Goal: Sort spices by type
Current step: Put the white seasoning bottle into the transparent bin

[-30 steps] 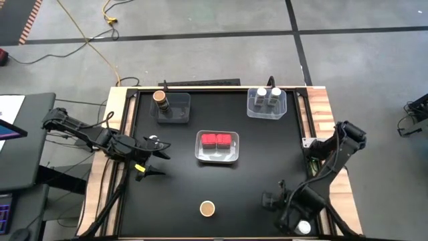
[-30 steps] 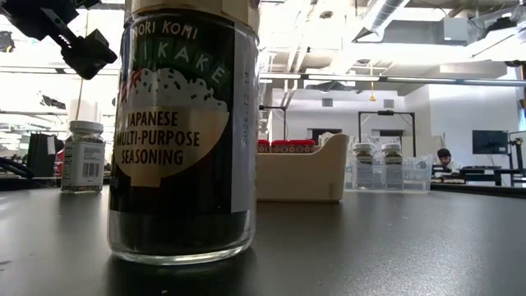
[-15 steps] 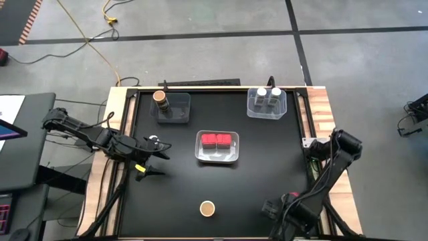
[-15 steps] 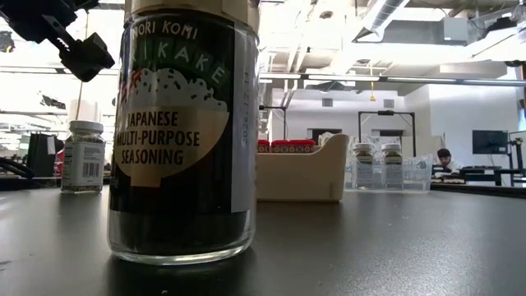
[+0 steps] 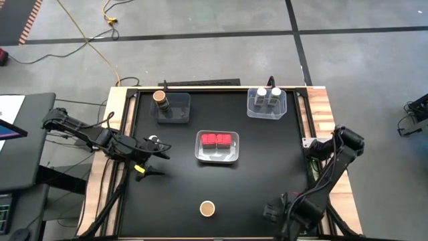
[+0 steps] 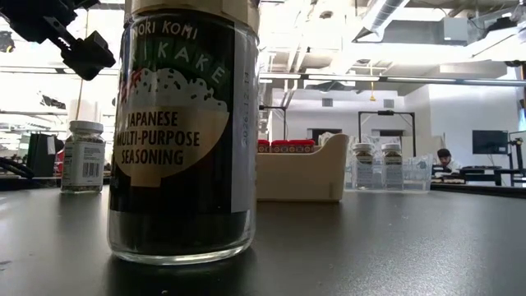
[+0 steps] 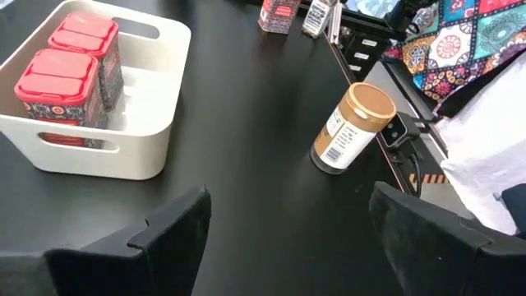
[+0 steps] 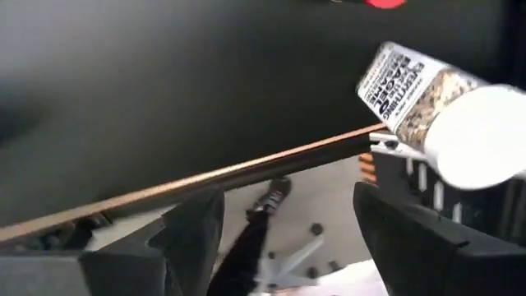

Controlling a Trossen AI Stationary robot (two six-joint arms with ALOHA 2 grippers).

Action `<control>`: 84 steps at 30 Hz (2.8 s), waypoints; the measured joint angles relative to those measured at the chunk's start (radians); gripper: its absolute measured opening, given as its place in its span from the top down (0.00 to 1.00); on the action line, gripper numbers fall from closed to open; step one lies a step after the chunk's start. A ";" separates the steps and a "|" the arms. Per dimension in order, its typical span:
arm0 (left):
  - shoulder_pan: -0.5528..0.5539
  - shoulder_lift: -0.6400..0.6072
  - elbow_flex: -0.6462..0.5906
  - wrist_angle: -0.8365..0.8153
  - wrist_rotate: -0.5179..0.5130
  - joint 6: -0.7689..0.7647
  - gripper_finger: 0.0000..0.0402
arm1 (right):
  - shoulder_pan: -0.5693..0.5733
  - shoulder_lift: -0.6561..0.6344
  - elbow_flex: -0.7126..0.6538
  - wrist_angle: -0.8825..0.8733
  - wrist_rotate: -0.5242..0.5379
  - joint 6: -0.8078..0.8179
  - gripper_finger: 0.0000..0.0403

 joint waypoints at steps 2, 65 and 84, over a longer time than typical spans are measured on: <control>0.000 0.000 0.000 0.000 0.000 0.000 0.21 | 0.000 0.002 0.000 -0.010 0.000 -0.095 0.25; 0.000 0.000 0.000 -0.040 -0.121 -0.074 0.21 | 0.243 -0.010 -0.045 -0.088 0.080 -0.853 0.25; 0.000 0.000 0.000 -0.040 -0.122 -0.090 0.21 | 0.257 -0.010 -0.215 0.132 0.029 -0.855 0.26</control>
